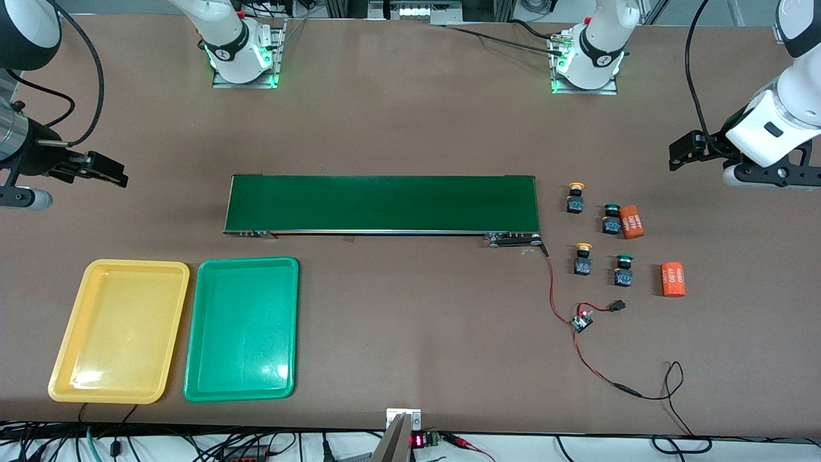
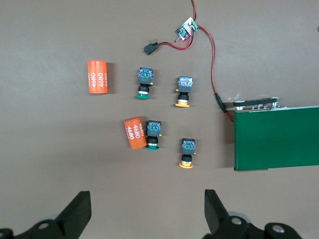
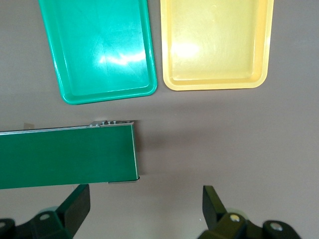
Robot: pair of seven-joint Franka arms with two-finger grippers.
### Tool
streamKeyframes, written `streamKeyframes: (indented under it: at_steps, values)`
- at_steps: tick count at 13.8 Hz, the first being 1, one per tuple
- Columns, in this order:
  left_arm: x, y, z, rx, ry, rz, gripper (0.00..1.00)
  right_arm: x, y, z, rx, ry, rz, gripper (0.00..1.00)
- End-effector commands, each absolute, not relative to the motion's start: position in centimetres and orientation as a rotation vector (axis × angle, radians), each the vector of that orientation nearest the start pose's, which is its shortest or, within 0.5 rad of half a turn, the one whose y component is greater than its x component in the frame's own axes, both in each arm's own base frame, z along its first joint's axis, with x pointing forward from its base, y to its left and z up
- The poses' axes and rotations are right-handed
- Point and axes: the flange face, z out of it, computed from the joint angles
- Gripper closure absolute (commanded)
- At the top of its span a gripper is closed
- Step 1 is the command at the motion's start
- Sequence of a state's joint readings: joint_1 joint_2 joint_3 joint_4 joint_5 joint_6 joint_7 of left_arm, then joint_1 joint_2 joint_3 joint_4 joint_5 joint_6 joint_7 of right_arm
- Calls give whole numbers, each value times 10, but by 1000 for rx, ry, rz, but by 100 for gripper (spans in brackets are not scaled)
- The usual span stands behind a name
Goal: Sort buttons by color to trays
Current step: 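Reach the left gripper to the orange battery and grasp it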
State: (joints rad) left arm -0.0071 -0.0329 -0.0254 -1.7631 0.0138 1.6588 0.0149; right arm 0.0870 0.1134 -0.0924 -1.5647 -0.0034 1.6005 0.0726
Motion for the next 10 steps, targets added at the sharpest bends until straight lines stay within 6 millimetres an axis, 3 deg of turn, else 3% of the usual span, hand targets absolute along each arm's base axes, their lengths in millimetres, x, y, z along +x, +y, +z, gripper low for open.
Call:
streamKeyframes:
  at_steps: [1,5,10]
  values:
    - [538,-14,561,-3127,76,120,0,587,-1,565,-3137,136,110,0]
    - [539,-16,556,-3126,66,146,0,587,-2,565,-3137,138,110,0]
    - [560,-14,556,-3104,55,161,0,588,-1,560,-3139,131,132,0]
